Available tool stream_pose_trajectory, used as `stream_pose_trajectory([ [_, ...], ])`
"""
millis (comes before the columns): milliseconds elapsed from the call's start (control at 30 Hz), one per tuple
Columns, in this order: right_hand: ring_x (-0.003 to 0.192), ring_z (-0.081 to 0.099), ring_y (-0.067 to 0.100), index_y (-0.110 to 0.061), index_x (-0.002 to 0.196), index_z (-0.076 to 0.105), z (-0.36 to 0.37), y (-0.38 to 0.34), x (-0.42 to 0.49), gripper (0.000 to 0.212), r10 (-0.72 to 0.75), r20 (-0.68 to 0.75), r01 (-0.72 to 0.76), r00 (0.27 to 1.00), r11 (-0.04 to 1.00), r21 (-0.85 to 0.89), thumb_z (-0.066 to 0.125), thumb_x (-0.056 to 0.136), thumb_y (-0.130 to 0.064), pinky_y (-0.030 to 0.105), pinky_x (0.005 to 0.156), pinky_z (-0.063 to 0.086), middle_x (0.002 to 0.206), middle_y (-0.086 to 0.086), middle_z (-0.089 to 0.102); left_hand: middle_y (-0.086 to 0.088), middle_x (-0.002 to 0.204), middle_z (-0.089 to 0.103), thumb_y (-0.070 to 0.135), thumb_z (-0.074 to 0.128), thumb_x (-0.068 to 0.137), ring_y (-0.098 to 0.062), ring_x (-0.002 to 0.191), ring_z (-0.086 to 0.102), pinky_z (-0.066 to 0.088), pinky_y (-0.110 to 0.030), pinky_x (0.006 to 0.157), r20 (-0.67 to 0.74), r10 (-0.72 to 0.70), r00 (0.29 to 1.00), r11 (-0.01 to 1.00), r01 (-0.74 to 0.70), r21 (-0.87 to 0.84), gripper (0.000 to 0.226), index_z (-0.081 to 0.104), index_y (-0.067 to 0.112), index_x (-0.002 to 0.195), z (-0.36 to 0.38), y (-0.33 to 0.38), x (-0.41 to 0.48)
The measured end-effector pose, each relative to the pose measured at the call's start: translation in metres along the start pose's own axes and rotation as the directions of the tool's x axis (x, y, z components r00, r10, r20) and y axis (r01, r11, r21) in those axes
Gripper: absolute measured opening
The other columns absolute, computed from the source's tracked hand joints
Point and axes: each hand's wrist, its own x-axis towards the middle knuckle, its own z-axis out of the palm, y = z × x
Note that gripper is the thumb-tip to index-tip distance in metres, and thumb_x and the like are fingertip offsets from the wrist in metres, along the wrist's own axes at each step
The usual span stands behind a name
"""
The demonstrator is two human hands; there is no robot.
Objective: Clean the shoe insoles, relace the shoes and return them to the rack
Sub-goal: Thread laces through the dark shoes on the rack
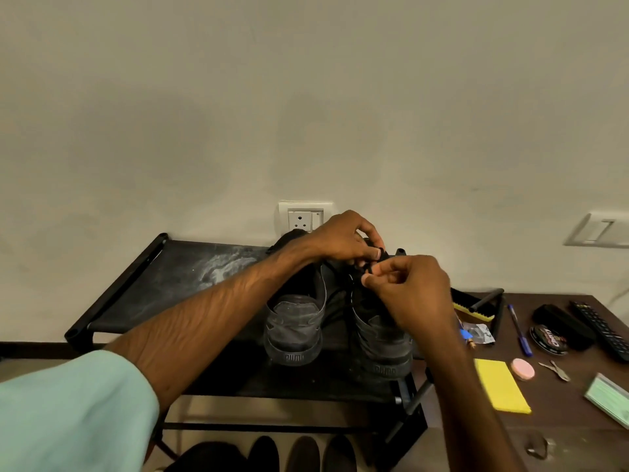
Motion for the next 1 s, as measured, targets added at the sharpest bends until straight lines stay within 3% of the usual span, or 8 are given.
stream_pose_trajectory([
  [200,0.070,0.064,0.006,-0.025,0.091,0.078,0.017,0.003,-0.004,0.003,-0.106,-0.132,0.097,0.986,0.993,-0.073,0.078,0.088,-0.023,0.028,0.073,0.054,0.065,-0.017,0.061,-0.005,0.070,0.075,0.027,0.079,0.089,-0.009,0.049,0.064,0.046,-0.017,0.043,-0.082,-0.243,0.967,0.963,0.250,0.099,0.022,0.076,0.006,0.094,-0.012,0.025,-0.019],
  [333,0.062,0.061,0.000,-0.017,0.097,0.081,0.015,0.006,-0.004,0.015,-0.158,-0.138,0.150,0.978,0.986,-0.071,0.071,0.090,-0.007,0.016,0.064,0.052,0.067,-0.017,0.060,-0.011,0.086,0.078,0.043,0.069,0.094,-0.017,0.070,0.074,0.059,-0.019,0.062,0.135,-0.417,0.899,0.900,0.429,-0.080,0.045,0.075,-0.001,0.102,-0.018,0.046,-0.042],
  [467,0.079,0.073,0.001,-0.012,0.102,0.079,-0.011,0.014,0.004,0.027,-0.118,0.106,0.102,0.987,0.984,0.144,0.065,0.090,0.008,0.013,0.075,0.058,0.081,-0.004,0.077,-0.013,0.086,0.078,0.034,0.073,0.093,-0.025,0.079,0.078,0.063,-0.031,0.080,0.027,-0.378,0.925,0.905,0.376,-0.197,0.035,0.074,0.001,0.106,-0.003,0.048,-0.060],
  [600,0.096,0.077,0.019,-0.002,0.112,0.074,-0.036,0.023,0.013,0.033,-0.036,0.366,-0.126,0.930,0.905,0.406,0.053,0.095,0.017,0.027,0.085,0.062,0.096,0.011,0.079,-0.007,0.083,0.077,0.023,0.080,0.087,-0.020,0.072,0.077,0.064,-0.033,0.077,-0.128,-0.342,0.931,0.926,0.310,-0.217,0.021,0.076,0.007,0.100,0.021,0.045,-0.068],
  [700,0.099,0.076,0.024,-0.001,0.113,0.071,-0.042,0.029,0.019,0.034,-0.011,0.390,-0.190,0.921,0.860,0.474,0.049,0.096,0.017,0.030,0.085,0.062,0.102,0.014,0.078,-0.004,0.081,0.076,0.015,0.082,0.085,-0.014,0.066,0.076,0.063,-0.026,0.070,-0.254,-0.327,0.910,0.935,0.273,-0.227,0.012,0.077,0.012,0.095,0.034,0.037,-0.071],
  [767,0.096,0.077,0.025,-0.001,0.111,0.072,-0.046,0.034,0.027,0.030,0.019,0.270,-0.165,0.963,0.833,0.528,0.053,0.095,0.016,0.029,0.081,0.063,0.100,0.014,0.079,-0.003,0.077,0.077,0.011,0.081,0.085,-0.013,0.064,0.075,0.064,-0.031,0.074,-0.328,-0.341,0.881,0.930,0.264,-0.257,0.007,0.077,0.012,0.090,0.038,0.030,-0.072],
  [867,0.092,0.077,0.021,-0.007,0.103,0.077,-0.043,0.041,0.045,0.019,0.048,0.122,-0.093,0.991,0.915,0.392,0.065,0.093,0.004,0.030,0.080,0.063,0.093,0.007,0.080,0.001,0.072,0.077,0.011,0.078,0.088,-0.009,0.064,0.074,0.063,-0.034,0.081,-0.397,-0.317,0.861,0.943,0.241,-0.231,0.007,0.077,0.014,0.082,0.043,0.021,-0.072],
  [1000,0.072,0.065,0.000,-0.016,0.100,0.080,-0.021,0.041,0.066,0.015,0.038,0.330,-0.078,0.943,0.991,0.107,0.065,0.099,-0.014,0.017,0.062,0.049,0.075,-0.014,0.073,0.003,0.068,0.075,0.014,0.079,0.087,-0.003,0.063,0.073,0.062,-0.032,0.082,-0.431,-0.284,0.856,0.956,0.222,-0.190,0.007,0.076,0.018,0.081,0.048,0.021,-0.073],
])
